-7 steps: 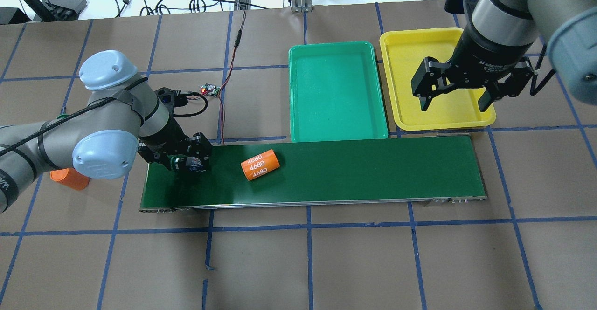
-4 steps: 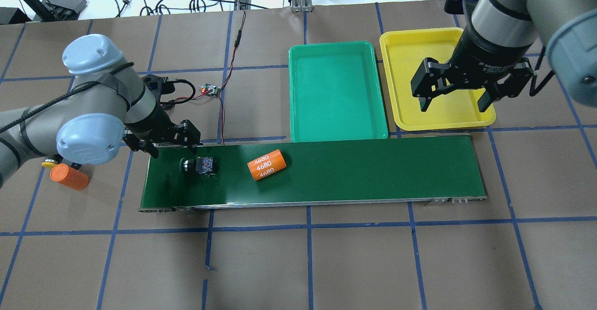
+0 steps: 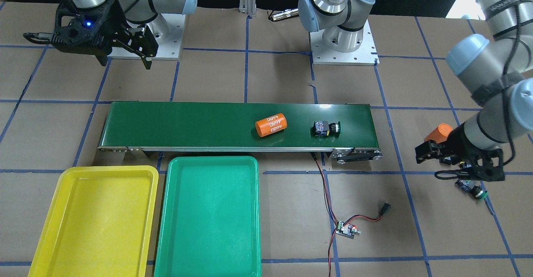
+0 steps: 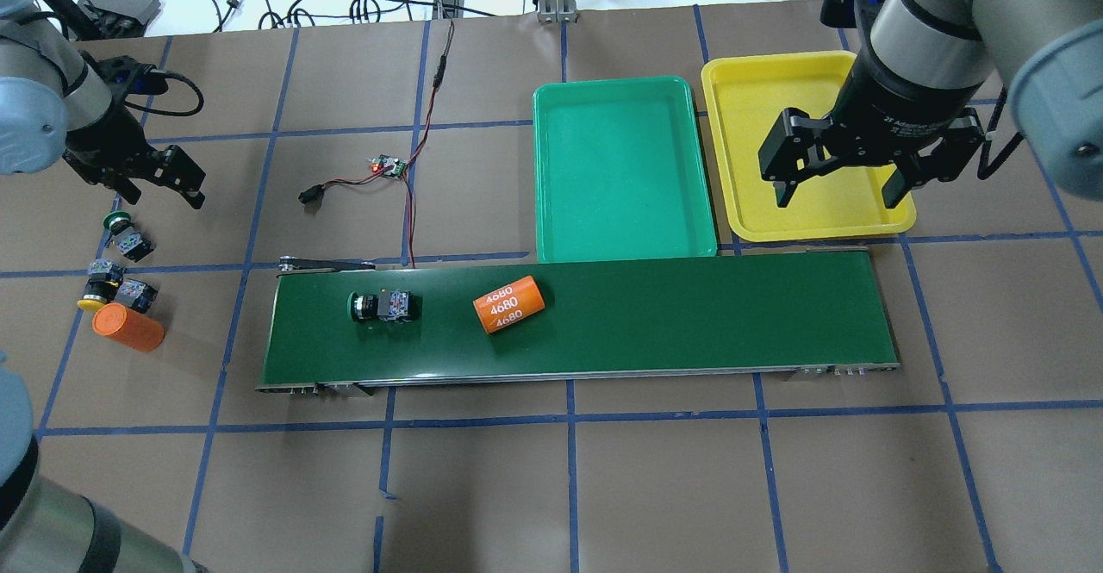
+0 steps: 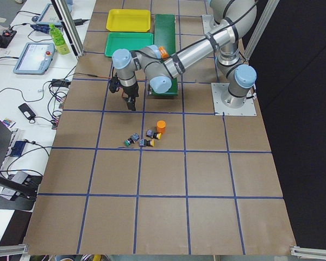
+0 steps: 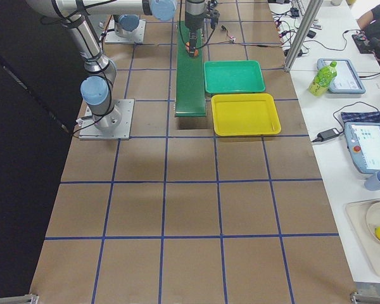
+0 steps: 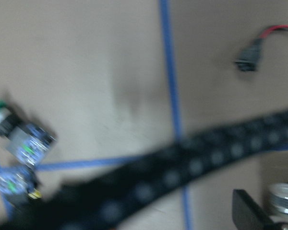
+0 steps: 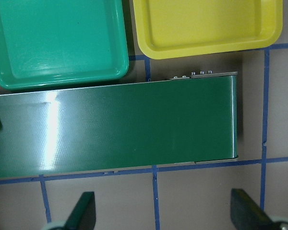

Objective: Sort buttons by color to trays
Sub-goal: 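Grasp another green-capped button switch with the left gripper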

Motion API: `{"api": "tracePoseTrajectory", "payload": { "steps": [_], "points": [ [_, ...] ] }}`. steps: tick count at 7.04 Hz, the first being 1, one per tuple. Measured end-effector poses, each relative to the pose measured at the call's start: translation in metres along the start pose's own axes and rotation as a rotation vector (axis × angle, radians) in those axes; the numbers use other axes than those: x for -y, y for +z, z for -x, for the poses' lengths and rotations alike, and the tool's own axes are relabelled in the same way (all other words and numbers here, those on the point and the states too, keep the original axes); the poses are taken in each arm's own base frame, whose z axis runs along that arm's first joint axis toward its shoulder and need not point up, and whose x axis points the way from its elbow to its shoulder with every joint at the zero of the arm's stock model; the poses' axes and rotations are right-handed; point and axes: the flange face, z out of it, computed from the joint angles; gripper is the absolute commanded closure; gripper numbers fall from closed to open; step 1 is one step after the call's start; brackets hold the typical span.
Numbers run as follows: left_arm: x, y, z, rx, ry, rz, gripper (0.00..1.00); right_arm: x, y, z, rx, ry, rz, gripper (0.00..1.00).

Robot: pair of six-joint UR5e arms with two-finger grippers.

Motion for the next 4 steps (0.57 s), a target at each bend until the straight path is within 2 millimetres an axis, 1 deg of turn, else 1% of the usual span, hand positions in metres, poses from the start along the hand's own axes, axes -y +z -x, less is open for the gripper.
{"api": "tracePoseTrajectory", "payload": {
  "steps": [1,2,3,4],
  "points": [
    [0.003,0.012,0.036,0.013,0.136,-0.013,0.00,0.000,0.000,0.000,-0.001,0.000,0.002,0.00],
    [0.000,0.030,0.062,0.023,0.261,-0.022,0.00,0.000,0.000,0.000,-0.003,0.000,0.004,0.00],
    [-0.006,0.053,0.083,0.021,0.377,-0.023,0.00,-0.001,0.001,-0.001,-0.008,0.001,0.007,0.00],
    [-0.010,0.070,0.096,0.019,0.454,-0.022,0.00,0.000,0.001,-0.002,-0.012,0.001,0.008,0.00]
  ]
}}
